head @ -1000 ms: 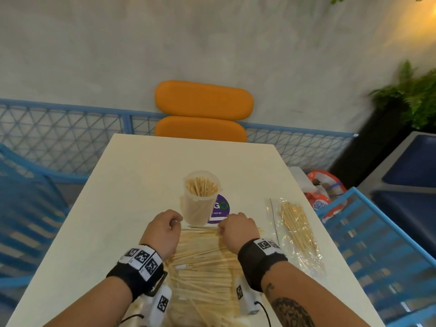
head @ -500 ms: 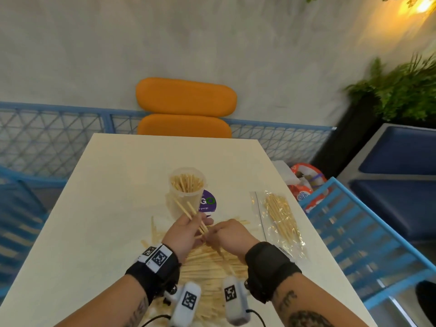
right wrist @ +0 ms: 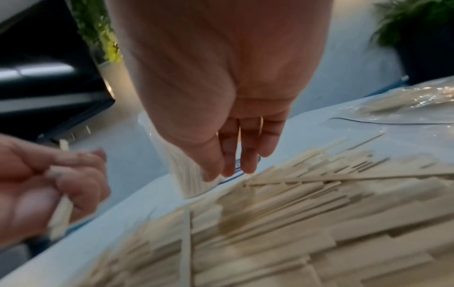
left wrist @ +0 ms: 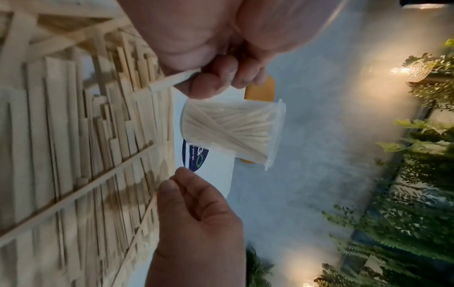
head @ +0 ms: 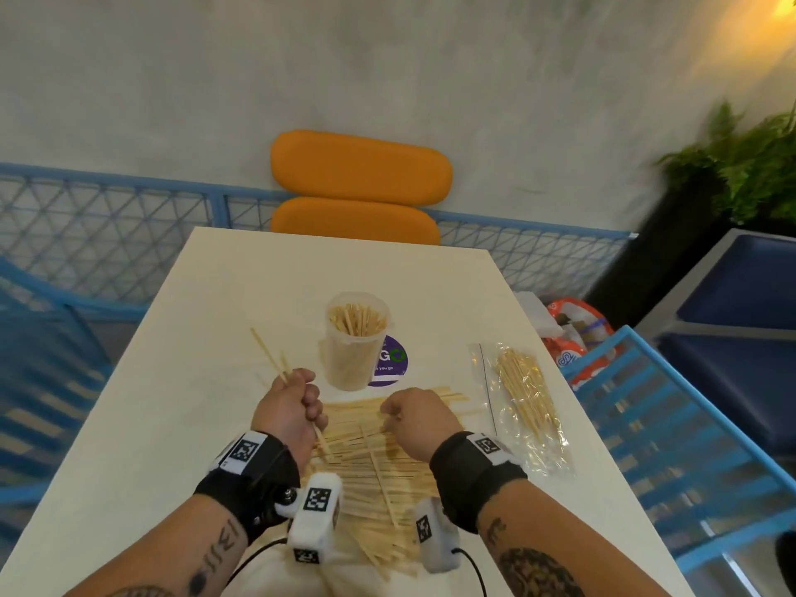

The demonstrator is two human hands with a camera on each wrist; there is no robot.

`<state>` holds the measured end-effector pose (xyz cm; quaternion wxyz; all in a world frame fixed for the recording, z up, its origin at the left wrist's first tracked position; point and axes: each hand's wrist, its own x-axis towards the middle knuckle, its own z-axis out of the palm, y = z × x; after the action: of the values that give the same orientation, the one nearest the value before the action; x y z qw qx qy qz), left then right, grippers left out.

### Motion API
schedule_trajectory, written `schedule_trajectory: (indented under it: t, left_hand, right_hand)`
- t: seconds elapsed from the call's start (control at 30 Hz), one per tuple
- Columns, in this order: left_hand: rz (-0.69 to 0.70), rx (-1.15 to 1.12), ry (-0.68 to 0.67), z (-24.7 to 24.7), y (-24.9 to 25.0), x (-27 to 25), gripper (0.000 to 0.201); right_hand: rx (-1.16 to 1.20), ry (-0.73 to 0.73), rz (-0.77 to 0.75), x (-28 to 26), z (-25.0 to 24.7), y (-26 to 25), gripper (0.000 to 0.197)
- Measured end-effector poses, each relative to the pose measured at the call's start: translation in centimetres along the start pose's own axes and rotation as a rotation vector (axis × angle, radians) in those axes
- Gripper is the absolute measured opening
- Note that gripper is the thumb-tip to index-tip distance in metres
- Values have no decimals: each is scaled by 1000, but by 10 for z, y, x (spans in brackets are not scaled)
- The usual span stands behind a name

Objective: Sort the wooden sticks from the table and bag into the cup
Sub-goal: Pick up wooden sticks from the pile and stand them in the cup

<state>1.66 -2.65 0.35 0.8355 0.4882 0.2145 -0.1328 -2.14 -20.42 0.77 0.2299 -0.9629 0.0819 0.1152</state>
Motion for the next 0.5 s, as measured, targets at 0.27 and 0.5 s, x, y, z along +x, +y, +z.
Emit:
schedule_trajectory:
  t: [0.27, 0.5]
  left_hand:
    - [-8, 22, -29, -15, -1, -4, 26]
    - [-7, 46, -34, -18, 0, -7, 27]
  right_hand:
    - [-479, -35, -110, 8, 25, -10, 26]
    - [-461, 13, -107, 13, 22, -9, 23]
